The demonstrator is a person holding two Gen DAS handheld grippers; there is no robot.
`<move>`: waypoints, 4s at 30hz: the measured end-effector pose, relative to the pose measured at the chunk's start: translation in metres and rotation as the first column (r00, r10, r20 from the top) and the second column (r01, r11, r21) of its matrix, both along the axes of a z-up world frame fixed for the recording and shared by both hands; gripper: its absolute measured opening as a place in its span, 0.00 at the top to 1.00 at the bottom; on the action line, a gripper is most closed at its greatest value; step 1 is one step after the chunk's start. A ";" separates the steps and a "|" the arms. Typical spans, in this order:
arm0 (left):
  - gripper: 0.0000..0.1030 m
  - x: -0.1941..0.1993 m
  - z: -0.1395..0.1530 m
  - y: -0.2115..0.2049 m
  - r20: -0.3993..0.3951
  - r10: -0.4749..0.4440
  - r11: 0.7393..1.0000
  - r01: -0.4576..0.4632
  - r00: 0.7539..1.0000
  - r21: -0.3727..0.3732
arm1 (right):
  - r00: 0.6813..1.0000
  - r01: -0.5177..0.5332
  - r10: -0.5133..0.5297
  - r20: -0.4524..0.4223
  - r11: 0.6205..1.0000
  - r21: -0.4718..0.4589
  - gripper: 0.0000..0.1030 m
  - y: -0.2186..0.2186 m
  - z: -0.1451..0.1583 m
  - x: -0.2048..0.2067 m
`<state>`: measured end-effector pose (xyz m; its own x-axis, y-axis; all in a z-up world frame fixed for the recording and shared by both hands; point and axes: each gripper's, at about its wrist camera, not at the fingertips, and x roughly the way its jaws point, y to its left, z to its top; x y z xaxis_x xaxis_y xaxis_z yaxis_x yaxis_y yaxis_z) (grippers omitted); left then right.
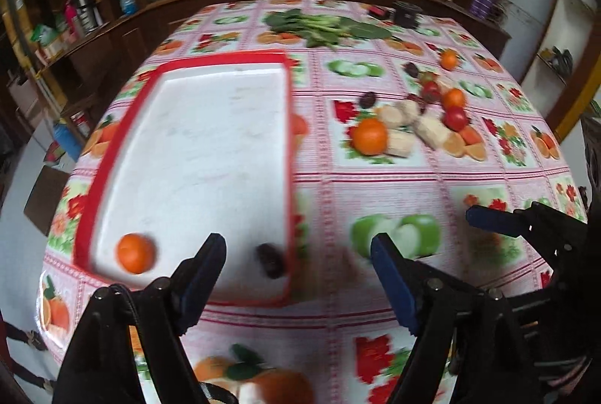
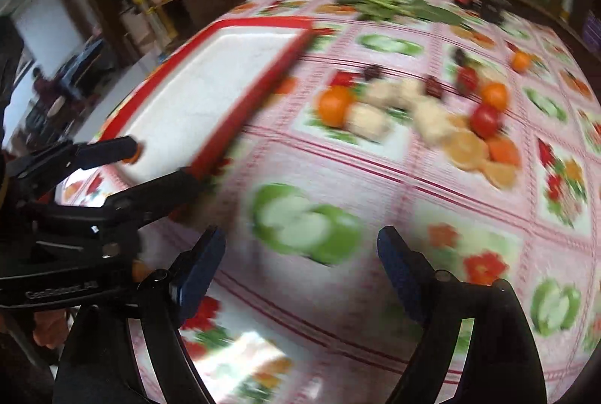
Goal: Organize fruits
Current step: 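Move the right gripper toward a pale cylindrical root chunk, then grasp the pale root chunk with the right gripper while the left gripper grasps another orange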
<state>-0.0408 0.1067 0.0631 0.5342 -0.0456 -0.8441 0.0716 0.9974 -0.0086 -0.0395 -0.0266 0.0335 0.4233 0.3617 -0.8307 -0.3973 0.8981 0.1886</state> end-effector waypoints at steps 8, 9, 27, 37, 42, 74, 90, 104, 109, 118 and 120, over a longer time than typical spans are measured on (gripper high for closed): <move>0.19 0.031 -0.009 -0.043 -0.051 -0.048 0.999 0.048 0.998 0.003 | 0.985 0.174 -0.173 -0.020 0.984 0.046 0.18 -0.068 -0.001 0.003; 0.19 0.037 -0.010 -0.048 -0.053 -0.050 0.999 0.051 0.997 0.016 | 0.982 0.189 -0.188 -0.026 0.981 0.049 0.18 -0.073 -0.002 0.004; 0.19 0.115 -0.020 -0.059 -0.057 -0.039 0.998 0.036 0.998 -0.053 | 0.971 0.236 -0.232 -0.063 0.969 0.074 0.17 -0.105 -0.017 0.016; 0.19 0.112 -0.021 -0.047 -0.082 -0.038 0.994 0.029 0.996 -0.108 | 0.995 0.090 -0.096 0.030 0.984 0.156 0.17 -0.092 0.001 0.066; 0.19 0.103 -0.010 -0.034 -0.066 -0.043 0.987 0.032 0.997 -0.159 | 1.000 0.015 -0.019 0.022 0.981 0.193 0.20 -0.082 -0.005 0.096; 0.19 0.091 -0.037 -0.073 -0.213 -0.243 0.925 0.160 0.946 -0.346 | 1.000 -0.013 0.015 -0.015 0.994 0.107 0.71 -0.103 -0.010 0.097; 0.19 0.113 -0.038 -0.047 -0.115 -0.107 0.989 0.094 0.988 -0.115 | 0.998 -0.059 0.058 0.019 0.994 0.087 0.56 -0.094 -0.010 0.100; 0.31 0.116 -0.043 -0.049 -0.124 -0.197 0.976 0.183 0.973 -0.114 | 0.984 -0.163 0.166 0.073 0.986 -0.040 0.60 -0.074 -0.021 0.110; 0.53 0.117 -0.045 -0.058 -0.095 -0.191 0.982 0.189 0.977 -0.028 | 0.987 -0.142 0.144 0.069 0.989 -0.031 0.61 -0.075 -0.021 0.111; 0.62 0.114 -0.043 -0.058 -0.095 -0.162 0.986 0.156 0.982 -0.065 | 0.994 -0.093 0.093 0.050 0.996 0.005 0.61 -0.088 -0.019 0.107; 0.62 0.109 -0.042 -0.058 -0.101 -0.155 0.985 0.146 0.983 -0.090 | 0.996 -0.076 0.075 0.050 0.997 0.015 0.61 -0.091 -0.017 0.104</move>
